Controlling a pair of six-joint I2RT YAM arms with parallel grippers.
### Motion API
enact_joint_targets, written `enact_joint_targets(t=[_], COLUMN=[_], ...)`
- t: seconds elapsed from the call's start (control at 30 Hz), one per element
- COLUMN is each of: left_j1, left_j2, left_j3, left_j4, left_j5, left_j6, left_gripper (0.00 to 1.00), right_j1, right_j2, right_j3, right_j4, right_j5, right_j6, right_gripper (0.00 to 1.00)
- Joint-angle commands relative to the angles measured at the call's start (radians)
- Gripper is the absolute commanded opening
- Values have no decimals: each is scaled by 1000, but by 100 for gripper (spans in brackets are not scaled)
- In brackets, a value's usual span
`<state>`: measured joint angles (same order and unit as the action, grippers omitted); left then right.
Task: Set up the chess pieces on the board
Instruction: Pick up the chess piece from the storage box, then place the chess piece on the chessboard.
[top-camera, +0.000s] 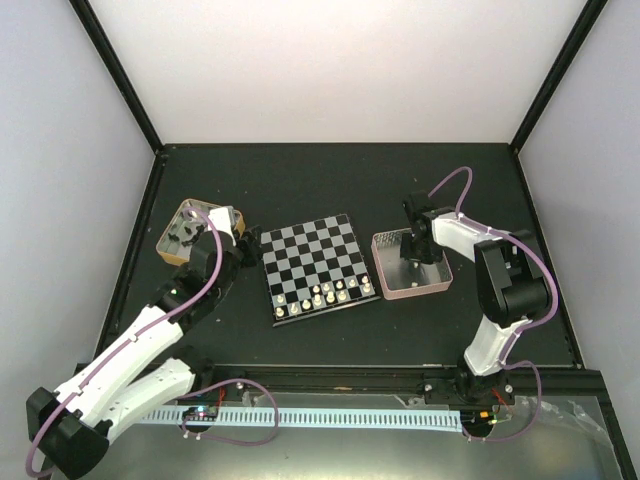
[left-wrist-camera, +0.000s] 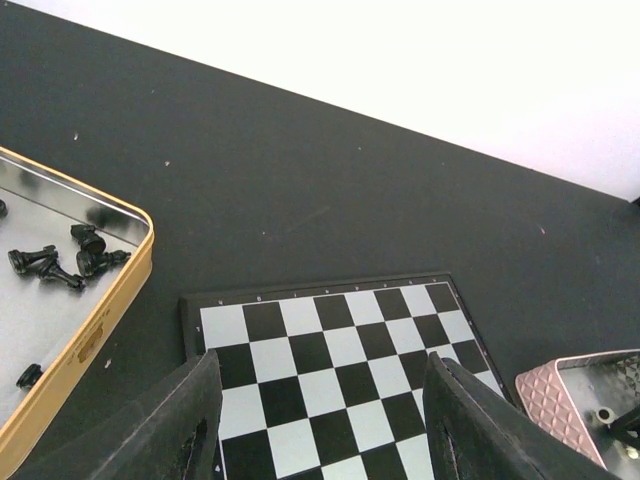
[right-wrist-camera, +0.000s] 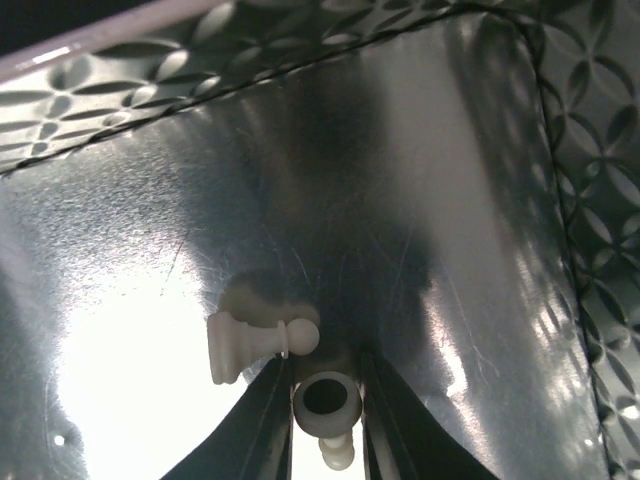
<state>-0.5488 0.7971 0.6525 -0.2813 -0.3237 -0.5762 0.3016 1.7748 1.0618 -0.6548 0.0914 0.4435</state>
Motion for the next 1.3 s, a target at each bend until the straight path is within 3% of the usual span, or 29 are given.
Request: enact_joint_targets(t=[0.0, 0.23, 0.47, 0.67, 0.83, 1.07, 1.27], left_j1=[9, 9, 8, -25, -93, -207, -219], left_j2=[4, 7, 39, 86, 134, 259, 323], left_j3=[42, 36, 30, 6, -11, -65, -64], left_j4=[18, 54, 149, 262, 371, 536, 582], left_j5=[10, 80, 325, 429, 455, 453, 471], left_j6=[3, 42, 107, 110, 115, 77, 18], left_gripper=[57, 59, 65, 69, 71, 71, 61], right_j1=[-3, -2, -3, 1, 58, 207, 311], right_j2=[28, -23, -231, -420, -497, -456, -385], right_j3=[-1, -38, -133, -284, -411, -382, -365], right_j4=[-3, 52, 159, 425, 697, 913, 1036], right_j5=[24, -14, -208, -476, -594, -657, -683], right_j6=[-2, 41, 209, 574, 932, 1228, 1387], right_gripper=[19, 12, 11, 11, 11, 10, 10])
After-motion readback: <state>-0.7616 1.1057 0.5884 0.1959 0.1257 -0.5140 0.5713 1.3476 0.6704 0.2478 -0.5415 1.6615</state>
